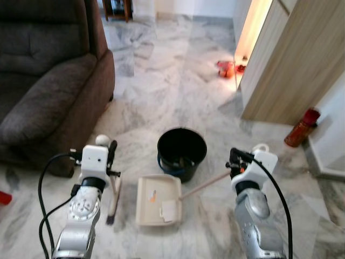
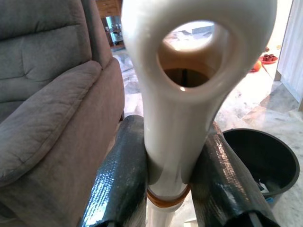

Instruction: Sweep floor

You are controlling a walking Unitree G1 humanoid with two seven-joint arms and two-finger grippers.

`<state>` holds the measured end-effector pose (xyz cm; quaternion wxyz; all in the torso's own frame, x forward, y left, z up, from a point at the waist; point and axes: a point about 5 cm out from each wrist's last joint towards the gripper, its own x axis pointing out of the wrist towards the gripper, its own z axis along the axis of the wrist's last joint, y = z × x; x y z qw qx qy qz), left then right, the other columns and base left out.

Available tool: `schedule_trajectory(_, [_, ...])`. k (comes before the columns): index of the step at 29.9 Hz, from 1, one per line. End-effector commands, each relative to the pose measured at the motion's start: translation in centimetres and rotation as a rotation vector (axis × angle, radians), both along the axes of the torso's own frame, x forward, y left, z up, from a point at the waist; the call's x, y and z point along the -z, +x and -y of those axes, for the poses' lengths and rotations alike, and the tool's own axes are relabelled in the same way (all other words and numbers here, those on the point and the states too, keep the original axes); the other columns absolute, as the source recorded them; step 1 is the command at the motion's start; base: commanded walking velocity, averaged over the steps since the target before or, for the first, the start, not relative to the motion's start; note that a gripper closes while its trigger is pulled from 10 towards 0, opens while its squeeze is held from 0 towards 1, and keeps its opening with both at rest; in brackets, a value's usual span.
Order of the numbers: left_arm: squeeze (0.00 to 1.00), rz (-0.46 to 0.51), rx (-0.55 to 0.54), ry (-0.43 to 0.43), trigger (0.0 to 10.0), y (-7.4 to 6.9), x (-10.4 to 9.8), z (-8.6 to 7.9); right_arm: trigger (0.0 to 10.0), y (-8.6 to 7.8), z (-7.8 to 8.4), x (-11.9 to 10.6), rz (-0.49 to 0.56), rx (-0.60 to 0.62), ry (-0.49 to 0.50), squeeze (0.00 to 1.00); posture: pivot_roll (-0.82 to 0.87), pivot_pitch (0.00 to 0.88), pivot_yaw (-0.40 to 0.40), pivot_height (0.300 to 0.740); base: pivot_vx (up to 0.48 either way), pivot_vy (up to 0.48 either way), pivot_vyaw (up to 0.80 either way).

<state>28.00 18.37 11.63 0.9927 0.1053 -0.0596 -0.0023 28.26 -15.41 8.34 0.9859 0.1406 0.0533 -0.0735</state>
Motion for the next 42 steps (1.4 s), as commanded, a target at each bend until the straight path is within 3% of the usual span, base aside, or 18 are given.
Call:
schedule_trajectory(1, [0.0,0.038,0.015,0.005,10.0,0.1,-0.8,0.4,10.0,0.1,0.2,-1.0,0.054,0.006,-0.02,0.0,0.01,0.111,-0.013,0.74,0.0,0.0,0.0])
schedule_trajectory(15, [0.0,0.04,0.017,0.002,10.0,0.1,-0.8,0.4,10.0,-1.3,1.1,-3.4,0.138,-0.046,-0.097,0.0,0.01,0.106,-0.012,0.74,0.0,0.0,0.0])
schedule_trajectory(29, [0.0,0.04,0.038,0.022,10.0,0.2,-0.6,0.5,10.0,-4.5,1.6,-6.2,0.143,-0.096,-0.169,0.0,-0.01,0.084,-0.003,0.74,0.0,0.0,0.0])
schedule_trajectory(34, [0.0,0.04,0.038,0.023,10.0,0.3,-0.6,0.5,10.0,-4.9,1.8,-8.3,0.173,-0.094,-0.187,0.0,-0.02,0.077,0.0,0.74,0.0,0.0,0.0])
schedule_trajectory(42, [0.0,0.042,0.041,0.019,10.0,0.4,-0.6,0.5,10.0,-4.4,1.8,-12.2,0.295,-0.039,-0.133,0.0,-0.02,0.079,0.001,0.74,0.0,0.0,0.0])
